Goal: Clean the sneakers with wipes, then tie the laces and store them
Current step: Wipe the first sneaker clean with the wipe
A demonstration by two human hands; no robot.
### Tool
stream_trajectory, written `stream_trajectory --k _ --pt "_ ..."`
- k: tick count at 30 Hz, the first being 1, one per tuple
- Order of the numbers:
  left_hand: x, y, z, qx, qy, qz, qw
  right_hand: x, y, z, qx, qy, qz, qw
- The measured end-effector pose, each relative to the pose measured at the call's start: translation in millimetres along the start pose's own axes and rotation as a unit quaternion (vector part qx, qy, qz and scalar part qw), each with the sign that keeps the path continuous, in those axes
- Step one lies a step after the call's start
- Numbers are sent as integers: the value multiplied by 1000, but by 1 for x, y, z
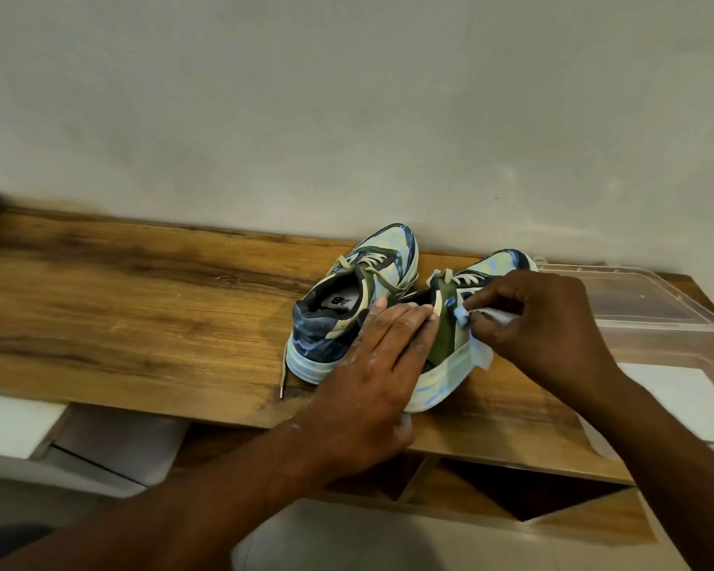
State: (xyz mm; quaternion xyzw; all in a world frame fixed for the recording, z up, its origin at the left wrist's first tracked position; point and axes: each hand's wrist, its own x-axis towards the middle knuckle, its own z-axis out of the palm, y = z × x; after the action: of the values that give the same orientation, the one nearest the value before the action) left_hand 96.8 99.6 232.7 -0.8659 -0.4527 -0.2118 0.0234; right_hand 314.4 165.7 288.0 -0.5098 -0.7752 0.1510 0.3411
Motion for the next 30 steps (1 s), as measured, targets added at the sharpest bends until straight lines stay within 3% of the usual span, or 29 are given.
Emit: stream_trajectory --k 4,10,17,25,30 --pt "0 -3 -4 -27 -1 -5 1000 3 0 10 23 57 14 998" --pt "-1 -3 -2 -28 15 -22 999 -3 -17 19 44 -19 -43 998" --pt "1 3 0 -40 26 -27 999 10 3 19 17 99 24 995" --pt "1 5 0 -45 27 -36 998 5 -7 10 45 -35 6 998" --pt "2 7 1 -43 27 -38 998 9 4 12 -11 93 18 995"
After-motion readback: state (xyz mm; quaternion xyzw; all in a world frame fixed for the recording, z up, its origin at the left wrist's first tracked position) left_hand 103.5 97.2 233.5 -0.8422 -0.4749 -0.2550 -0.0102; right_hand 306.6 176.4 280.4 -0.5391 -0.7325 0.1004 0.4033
